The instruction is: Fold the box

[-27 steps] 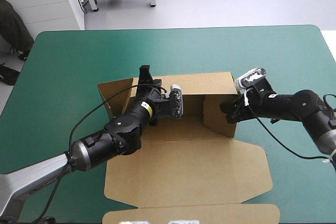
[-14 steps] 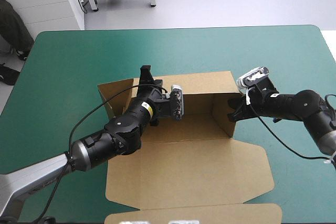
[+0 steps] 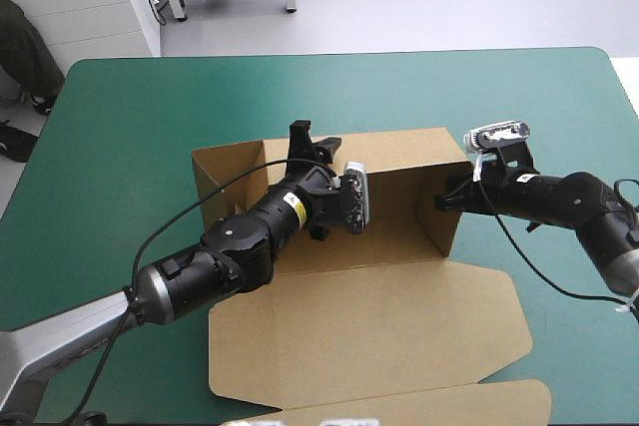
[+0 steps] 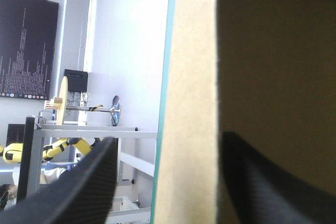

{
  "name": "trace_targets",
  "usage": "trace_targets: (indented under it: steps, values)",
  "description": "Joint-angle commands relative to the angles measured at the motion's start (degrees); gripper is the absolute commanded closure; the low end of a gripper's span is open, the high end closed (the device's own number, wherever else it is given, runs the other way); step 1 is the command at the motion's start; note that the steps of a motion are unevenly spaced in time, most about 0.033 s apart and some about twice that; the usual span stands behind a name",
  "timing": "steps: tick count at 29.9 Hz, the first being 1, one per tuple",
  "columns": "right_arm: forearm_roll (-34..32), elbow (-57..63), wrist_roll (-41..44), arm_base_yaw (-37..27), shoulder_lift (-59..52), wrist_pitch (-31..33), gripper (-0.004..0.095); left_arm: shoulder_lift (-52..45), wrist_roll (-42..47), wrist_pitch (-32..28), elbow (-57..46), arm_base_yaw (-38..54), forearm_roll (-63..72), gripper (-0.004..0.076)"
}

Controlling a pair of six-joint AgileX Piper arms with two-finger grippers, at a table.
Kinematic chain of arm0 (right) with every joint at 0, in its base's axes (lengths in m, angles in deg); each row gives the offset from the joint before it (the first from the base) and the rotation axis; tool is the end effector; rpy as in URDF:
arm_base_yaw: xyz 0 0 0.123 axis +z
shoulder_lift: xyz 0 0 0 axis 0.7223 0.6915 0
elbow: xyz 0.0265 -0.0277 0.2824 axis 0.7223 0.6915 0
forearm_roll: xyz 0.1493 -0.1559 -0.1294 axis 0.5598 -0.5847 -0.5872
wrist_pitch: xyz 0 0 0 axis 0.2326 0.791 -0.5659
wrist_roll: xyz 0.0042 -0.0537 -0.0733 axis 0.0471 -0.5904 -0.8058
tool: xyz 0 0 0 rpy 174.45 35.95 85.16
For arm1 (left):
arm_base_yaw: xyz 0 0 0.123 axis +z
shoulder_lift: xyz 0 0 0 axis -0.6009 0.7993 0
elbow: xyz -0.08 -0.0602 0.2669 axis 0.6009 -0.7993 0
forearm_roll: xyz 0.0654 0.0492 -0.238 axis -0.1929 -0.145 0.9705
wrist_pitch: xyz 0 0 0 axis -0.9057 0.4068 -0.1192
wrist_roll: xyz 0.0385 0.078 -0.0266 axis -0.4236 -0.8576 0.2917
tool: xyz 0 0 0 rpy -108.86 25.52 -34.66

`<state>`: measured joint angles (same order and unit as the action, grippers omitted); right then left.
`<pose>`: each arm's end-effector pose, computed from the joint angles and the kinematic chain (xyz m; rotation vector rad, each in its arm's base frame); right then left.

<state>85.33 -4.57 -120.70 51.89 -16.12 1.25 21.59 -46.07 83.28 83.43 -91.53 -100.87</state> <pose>0.2645 0.0594 0.3035 -0.3879 2.2469 0.4381 0.2195 -0.2516 0.3364 1.4906 1.2529 0.4227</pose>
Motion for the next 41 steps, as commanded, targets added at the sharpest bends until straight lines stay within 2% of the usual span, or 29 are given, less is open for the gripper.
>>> trace_targets:
  steps: [1, 3, 9, 11, 12, 15, 18, 22, 27, 30, 35, 41]
  values:
    - [0.6, -1.2, 1.9, 0.0, -1.2, -5.5, 0.0917, -1.9, 1.4, 5.1, 3.3, -3.0, -0.3, 0.0089]
    - [0.5, -1.2, 2.2, 0.0, -1.2, -7.2, 0.0916, -1.9, 1.4, 8.4, 4.3, -5.5, -0.3, 0.0057]
    - [-5.8, -1.2, 8.3, 0.0, -1.2, -10.4, 0.0916, -1.9, 1.3, 12.6, 6.4, -12.6, -0.3, 0.0061]
    - [-6.9, -1.2, 9.0, 0.0, -1.2, -10.5, 0.0917, -1.9, 1.3, 12.6, 7.0, -14.0, -0.7, 0.008]
    - [-6.9, -1.2, 9.0, 0.0, -1.2, -10.4, 0.0917, -1.9, 1.3, 12.6, 7.3, -14.3, -0.7, 0.0115]
    - [-6.9, -1.2, 9.0, 0.0, -1.2, -10.2, 0.0916, -1.9, 1.3, 12.3, 8.3, -14.8, -0.6, 0.0316]
    - [-6.9, -1.2, 9.1, -0.1, -1.2, -9.7, 0.0917, -1.9, 1.3, 12.3, 10.2, -14.8, 2.2, 0.0703]
    - [-6.9, -1.2, 9.3, -0.1, -1.2, -9.2, 0.0917, -1.9, -3.6, 14.7, 15.0, -14.8, 11.4, 0.0706]
    - [-6.9, -1.2, 9.3, -0.1, -1.2, -8.7, 0.0917, -1.9, -19.5, 21.2, 25.2, -13.1, 34.2, 0.0706]
    - [-6.9, -1.2, 9.0, -0.1, -1.2, -8.3, 0.0917, -1.9, -24.2, 26.0, 30.4, -9.8, 45.3, 0.0706]
    - [-7.7, -1.2, 9.0, -0.1, -1.2, -7.7, 0.0917, -1.9, -25.1, 35.0, 39.0, 2.1, 57.3, 0.0706]
    - [-9.1, -1.2, 9.0, -0.1, -1.2, -7.1, 0.0917, -2.0, -22.4, 38.2, 42.7, 19.7, 65.8, 0.0708]
